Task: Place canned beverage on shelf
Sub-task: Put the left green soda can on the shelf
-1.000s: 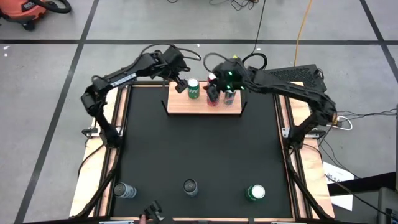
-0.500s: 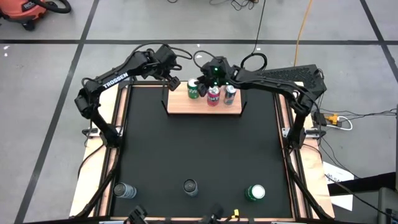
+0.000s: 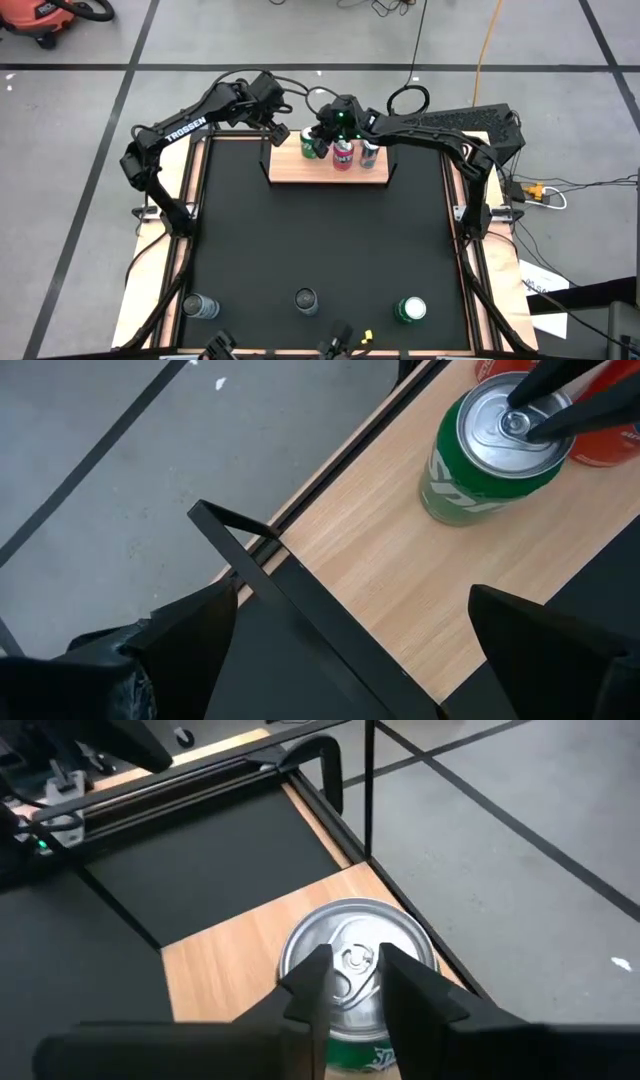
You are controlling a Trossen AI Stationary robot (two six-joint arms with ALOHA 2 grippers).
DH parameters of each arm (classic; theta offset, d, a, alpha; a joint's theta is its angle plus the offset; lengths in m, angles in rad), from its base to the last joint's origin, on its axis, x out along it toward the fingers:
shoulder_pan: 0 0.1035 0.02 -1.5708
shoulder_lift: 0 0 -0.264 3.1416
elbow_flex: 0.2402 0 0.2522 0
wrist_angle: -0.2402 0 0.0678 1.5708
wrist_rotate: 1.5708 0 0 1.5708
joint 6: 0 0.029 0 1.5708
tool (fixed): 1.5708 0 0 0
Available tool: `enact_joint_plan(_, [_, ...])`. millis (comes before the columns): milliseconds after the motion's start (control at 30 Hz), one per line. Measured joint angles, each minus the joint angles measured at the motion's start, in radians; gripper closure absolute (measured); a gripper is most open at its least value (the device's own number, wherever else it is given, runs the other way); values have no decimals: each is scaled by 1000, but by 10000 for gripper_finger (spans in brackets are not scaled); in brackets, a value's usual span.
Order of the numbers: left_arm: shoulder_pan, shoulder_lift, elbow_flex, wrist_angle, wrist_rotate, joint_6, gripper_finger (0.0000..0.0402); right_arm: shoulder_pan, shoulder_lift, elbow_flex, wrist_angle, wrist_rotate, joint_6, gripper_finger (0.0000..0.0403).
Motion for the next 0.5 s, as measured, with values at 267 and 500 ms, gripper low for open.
enact_joint_plan(267, [0,0,0,-9,0,0,10,-8,0,0,-8,76,-32,333])
enact_joint_plan(500, [1,0,0,-9,0,0,10,-19,0,0,-12,78,-40,333])
